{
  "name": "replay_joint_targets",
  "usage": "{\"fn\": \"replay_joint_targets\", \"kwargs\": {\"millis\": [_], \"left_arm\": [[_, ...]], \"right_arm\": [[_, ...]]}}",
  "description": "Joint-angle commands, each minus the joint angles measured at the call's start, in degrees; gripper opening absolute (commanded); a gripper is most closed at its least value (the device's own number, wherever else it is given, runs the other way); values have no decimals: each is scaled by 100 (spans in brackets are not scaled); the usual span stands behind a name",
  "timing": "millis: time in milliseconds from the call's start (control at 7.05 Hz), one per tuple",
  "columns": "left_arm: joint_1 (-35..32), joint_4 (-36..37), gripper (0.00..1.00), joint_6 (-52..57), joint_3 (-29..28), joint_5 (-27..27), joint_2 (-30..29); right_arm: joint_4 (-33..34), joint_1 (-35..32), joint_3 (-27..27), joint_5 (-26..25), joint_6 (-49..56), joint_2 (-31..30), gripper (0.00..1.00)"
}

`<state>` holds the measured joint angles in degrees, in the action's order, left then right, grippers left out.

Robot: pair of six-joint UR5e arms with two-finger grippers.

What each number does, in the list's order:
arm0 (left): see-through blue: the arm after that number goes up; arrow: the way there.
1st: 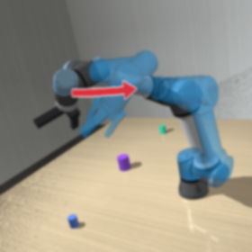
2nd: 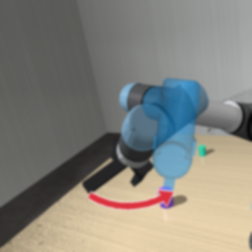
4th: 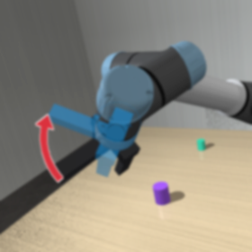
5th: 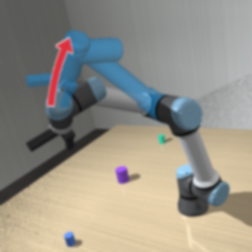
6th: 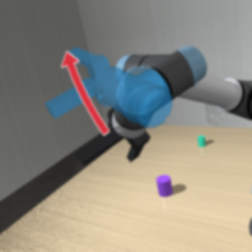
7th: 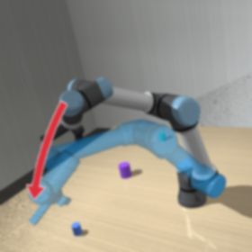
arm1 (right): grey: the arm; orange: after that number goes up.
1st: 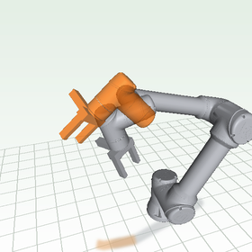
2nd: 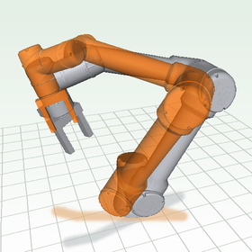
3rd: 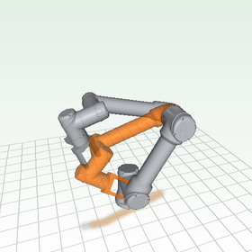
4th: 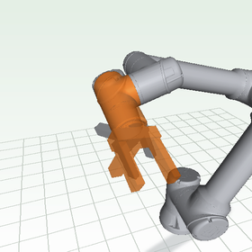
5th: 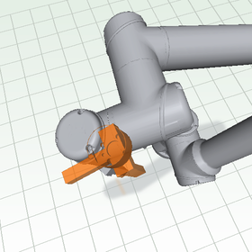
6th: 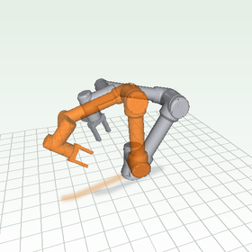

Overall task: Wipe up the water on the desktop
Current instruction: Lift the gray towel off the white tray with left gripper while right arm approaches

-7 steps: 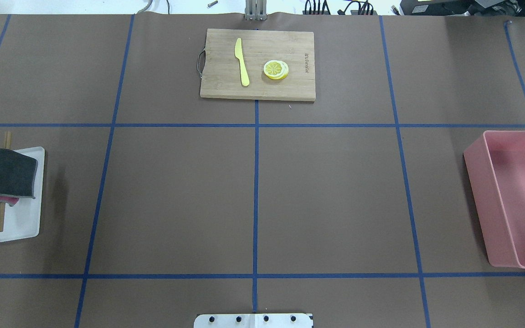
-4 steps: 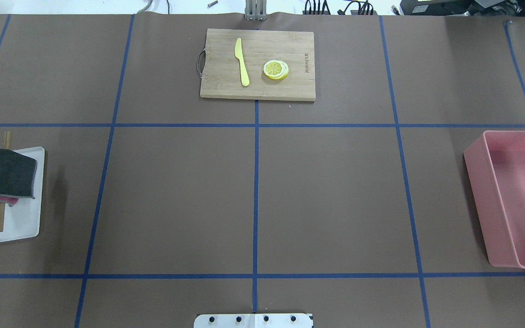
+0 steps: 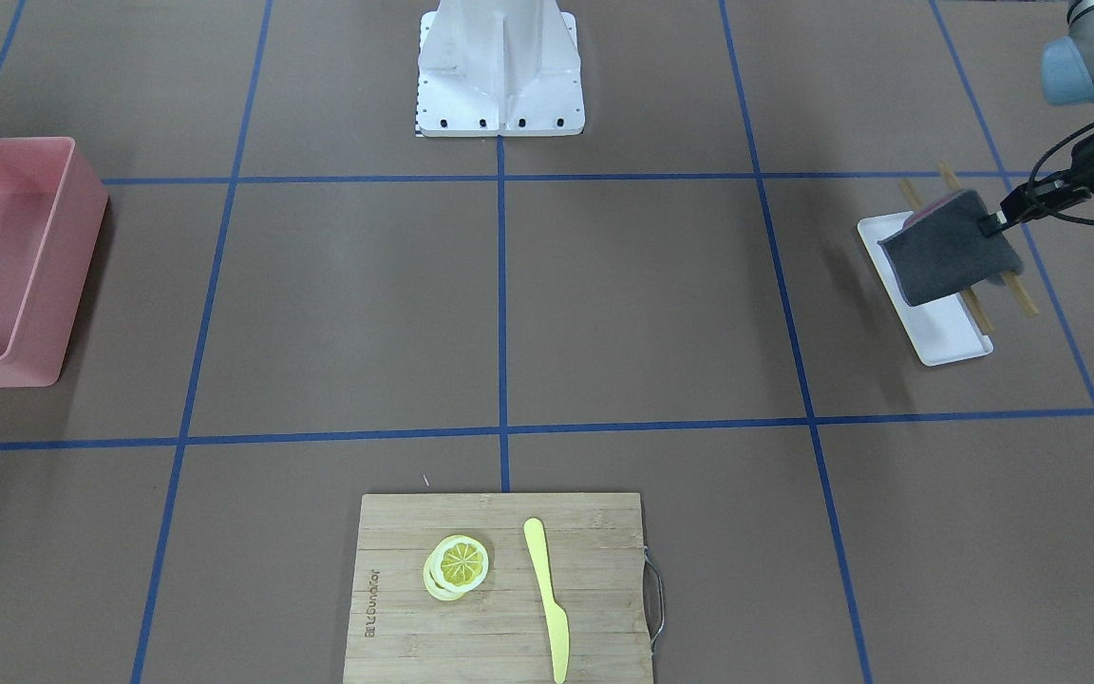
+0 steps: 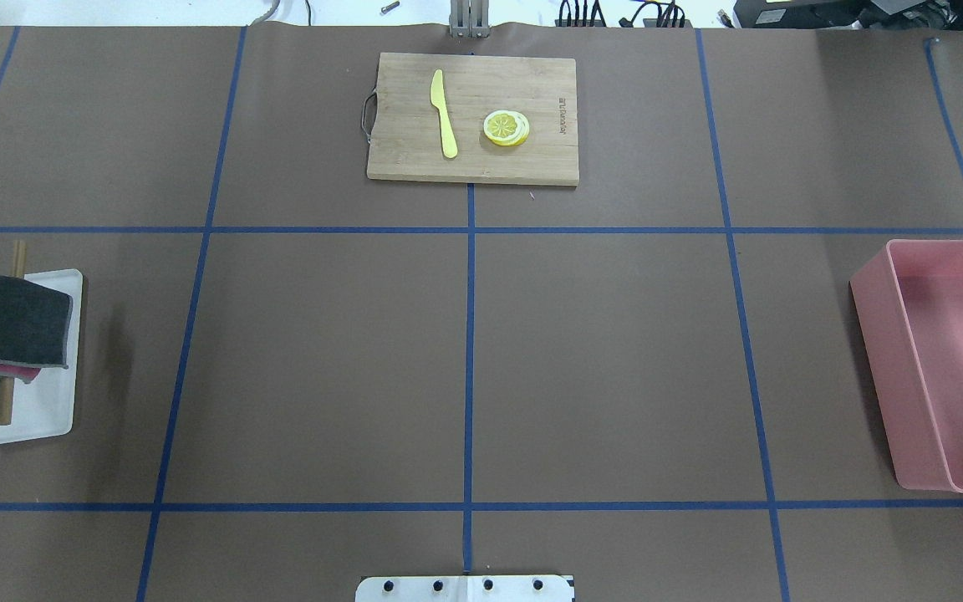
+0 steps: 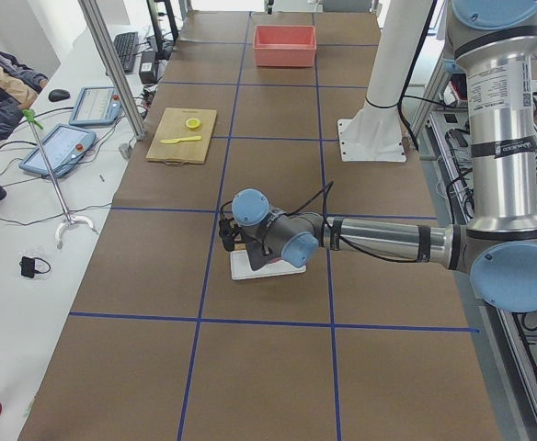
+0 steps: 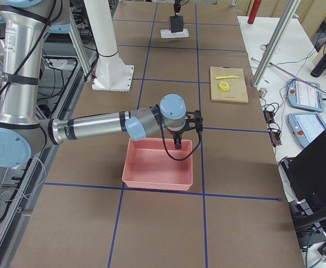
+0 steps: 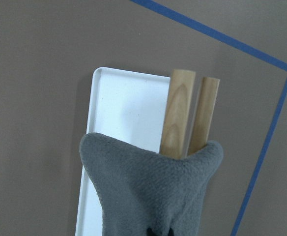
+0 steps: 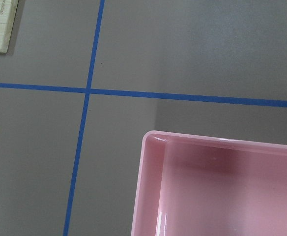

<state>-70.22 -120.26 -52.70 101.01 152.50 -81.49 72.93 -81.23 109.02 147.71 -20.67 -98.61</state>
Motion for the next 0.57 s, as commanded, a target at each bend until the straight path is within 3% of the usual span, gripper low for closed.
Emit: {"fn": "replay_joint_targets", "kwargs": {"millis": [0, 142, 284, 426], "left_arm": [[-210, 3, 0, -587, 278, 944, -347], [-255, 12, 0, -1488, 339, 949, -1020], [-186, 12, 0, -2881, 270, 940, -2115], [154, 20, 0, -4035, 209, 627, -3031]], "right_arm": [[-7, 176, 5, -119, -181, 271, 100], [-16, 465, 48, -320, -592, 586, 100], [-146, 868, 171, -565, -1118, 876, 100], [-356, 1333, 329, -1012, -2045, 1175, 100]]}}
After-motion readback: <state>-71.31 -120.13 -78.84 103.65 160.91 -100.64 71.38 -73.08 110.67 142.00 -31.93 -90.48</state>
